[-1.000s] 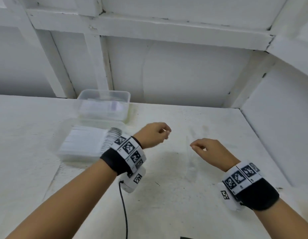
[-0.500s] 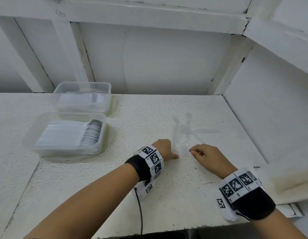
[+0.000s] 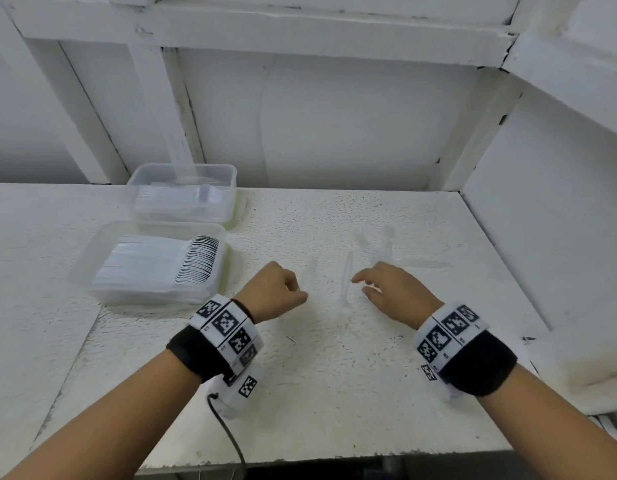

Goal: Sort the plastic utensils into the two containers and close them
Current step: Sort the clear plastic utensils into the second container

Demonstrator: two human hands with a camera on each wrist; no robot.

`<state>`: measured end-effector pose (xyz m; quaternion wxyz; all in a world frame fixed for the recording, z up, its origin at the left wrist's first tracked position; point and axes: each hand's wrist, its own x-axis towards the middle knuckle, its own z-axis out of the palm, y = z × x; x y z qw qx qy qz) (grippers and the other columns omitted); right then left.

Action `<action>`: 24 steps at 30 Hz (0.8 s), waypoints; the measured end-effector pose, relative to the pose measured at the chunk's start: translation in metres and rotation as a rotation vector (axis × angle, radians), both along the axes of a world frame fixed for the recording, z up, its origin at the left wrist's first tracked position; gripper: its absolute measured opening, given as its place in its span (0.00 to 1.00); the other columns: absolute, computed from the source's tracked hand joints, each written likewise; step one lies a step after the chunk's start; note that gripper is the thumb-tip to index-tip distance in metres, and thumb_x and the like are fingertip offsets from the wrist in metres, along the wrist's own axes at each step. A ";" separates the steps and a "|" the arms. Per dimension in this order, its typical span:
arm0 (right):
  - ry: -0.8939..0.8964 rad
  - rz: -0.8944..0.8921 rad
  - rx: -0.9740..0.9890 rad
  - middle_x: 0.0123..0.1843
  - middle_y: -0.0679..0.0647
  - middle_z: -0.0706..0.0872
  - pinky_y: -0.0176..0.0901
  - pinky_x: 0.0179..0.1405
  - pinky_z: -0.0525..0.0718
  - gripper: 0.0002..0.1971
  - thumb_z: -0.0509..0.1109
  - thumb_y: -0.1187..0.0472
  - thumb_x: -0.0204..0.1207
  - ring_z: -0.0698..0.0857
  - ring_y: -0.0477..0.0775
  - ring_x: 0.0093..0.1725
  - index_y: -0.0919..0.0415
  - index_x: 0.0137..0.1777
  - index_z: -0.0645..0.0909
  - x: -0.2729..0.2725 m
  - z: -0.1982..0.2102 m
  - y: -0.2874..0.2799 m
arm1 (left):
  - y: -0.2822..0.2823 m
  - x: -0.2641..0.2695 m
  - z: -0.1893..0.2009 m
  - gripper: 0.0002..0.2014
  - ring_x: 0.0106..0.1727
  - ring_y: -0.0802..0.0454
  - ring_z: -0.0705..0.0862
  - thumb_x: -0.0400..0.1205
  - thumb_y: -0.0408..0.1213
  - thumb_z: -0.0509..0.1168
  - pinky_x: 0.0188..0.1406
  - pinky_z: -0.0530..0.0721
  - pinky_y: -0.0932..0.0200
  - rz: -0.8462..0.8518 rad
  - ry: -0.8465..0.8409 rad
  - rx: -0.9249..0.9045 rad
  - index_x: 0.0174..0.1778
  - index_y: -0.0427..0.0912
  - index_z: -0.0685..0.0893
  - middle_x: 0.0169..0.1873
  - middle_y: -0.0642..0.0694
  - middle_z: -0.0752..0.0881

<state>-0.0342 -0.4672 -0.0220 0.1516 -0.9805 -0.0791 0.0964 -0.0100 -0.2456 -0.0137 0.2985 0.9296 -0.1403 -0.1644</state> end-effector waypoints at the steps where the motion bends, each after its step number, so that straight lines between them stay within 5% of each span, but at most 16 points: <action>1: -0.023 0.078 -0.088 0.63 0.54 0.76 0.44 0.57 0.76 0.18 0.59 0.60 0.83 0.76 0.54 0.61 0.48 0.71 0.75 0.004 -0.002 0.005 | 0.004 -0.002 0.001 0.14 0.44 0.56 0.76 0.78 0.37 0.67 0.33 0.67 0.74 0.065 -0.045 -0.084 0.26 0.42 0.75 0.39 0.54 0.76; 4: -0.042 0.283 -0.334 0.68 0.54 0.70 0.48 0.59 0.71 0.20 0.59 0.62 0.82 0.70 0.56 0.66 0.44 0.71 0.73 0.014 -0.008 0.017 | 0.013 -0.008 0.007 0.17 0.58 0.60 0.76 0.76 0.31 0.67 0.51 0.68 0.69 0.182 -0.048 -0.336 0.22 0.40 0.71 0.55 0.56 0.78; 7: -0.027 0.410 -0.439 0.67 0.53 0.73 0.47 0.58 0.69 0.14 0.59 0.56 0.83 0.71 0.56 0.66 0.49 0.66 0.76 0.020 -0.014 0.024 | 0.018 -0.007 0.004 0.16 0.68 0.62 0.72 0.78 0.31 0.64 0.68 0.63 0.62 0.168 0.029 -0.491 0.23 0.38 0.74 0.56 0.57 0.84; 9: -0.039 0.449 -0.402 0.65 0.53 0.77 0.43 0.52 0.67 0.13 0.59 0.54 0.83 0.73 0.56 0.64 0.51 0.64 0.78 0.020 -0.018 0.023 | 0.020 -0.004 0.004 0.17 0.57 0.58 0.81 0.81 0.43 0.62 0.62 0.72 0.59 0.179 0.058 -0.522 0.30 0.35 0.82 0.43 0.56 0.86; 11: -0.089 0.434 -0.206 0.62 0.54 0.81 0.43 0.52 0.70 0.13 0.61 0.57 0.82 0.76 0.57 0.61 0.54 0.62 0.81 0.017 -0.019 0.020 | 0.021 -0.004 0.003 0.29 0.42 0.53 0.78 0.78 0.65 0.55 0.50 0.73 0.61 0.191 0.060 -0.532 0.34 0.39 0.81 0.35 0.51 0.82; 13: -0.169 0.327 0.098 0.57 0.55 0.84 0.45 0.53 0.77 0.10 0.63 0.61 0.82 0.81 0.56 0.56 0.59 0.58 0.84 0.012 -0.013 0.017 | 0.021 -0.004 0.005 0.35 0.43 0.53 0.79 0.75 0.71 0.47 0.54 0.71 0.61 0.208 0.069 -0.589 0.35 0.40 0.80 0.36 0.48 0.83; 16: -0.263 0.070 0.434 0.48 0.57 0.87 0.51 0.43 0.83 0.08 0.59 0.61 0.83 0.85 0.55 0.41 0.61 0.50 0.79 0.007 0.007 0.011 | 0.017 -0.005 0.010 0.30 0.50 0.59 0.82 0.78 0.66 0.48 0.52 0.72 0.67 0.220 0.054 -0.628 0.36 0.43 0.81 0.41 0.52 0.85; 19: -0.343 -0.154 0.540 0.36 0.59 0.83 0.45 0.26 0.75 0.10 0.53 0.57 0.86 0.75 0.52 0.25 0.60 0.50 0.72 0.016 0.021 -0.001 | 0.011 -0.001 0.008 0.11 0.39 0.58 0.79 0.82 0.51 0.60 0.37 0.73 0.74 0.175 -0.034 -0.498 0.41 0.48 0.77 0.41 0.52 0.81; 21: -0.287 -0.300 0.445 0.35 0.57 0.79 0.45 0.33 0.74 0.12 0.53 0.53 0.85 0.76 0.54 0.31 0.59 0.55 0.74 0.030 0.018 -0.017 | 0.006 0.004 0.002 0.03 0.33 0.62 0.73 0.82 0.34 0.61 0.31 0.72 0.76 0.155 -0.085 -0.432 0.44 0.46 0.74 0.42 0.53 0.77; 24: -0.072 -0.414 0.102 0.58 0.58 0.83 0.46 0.54 0.77 0.16 0.60 0.51 0.82 0.82 0.58 0.55 0.57 0.65 0.76 0.054 0.006 -0.039 | 0.000 0.009 -0.008 0.05 0.32 0.56 0.73 0.82 0.30 0.58 0.31 0.72 0.69 0.141 -0.033 -0.394 0.50 0.44 0.72 0.44 0.50 0.77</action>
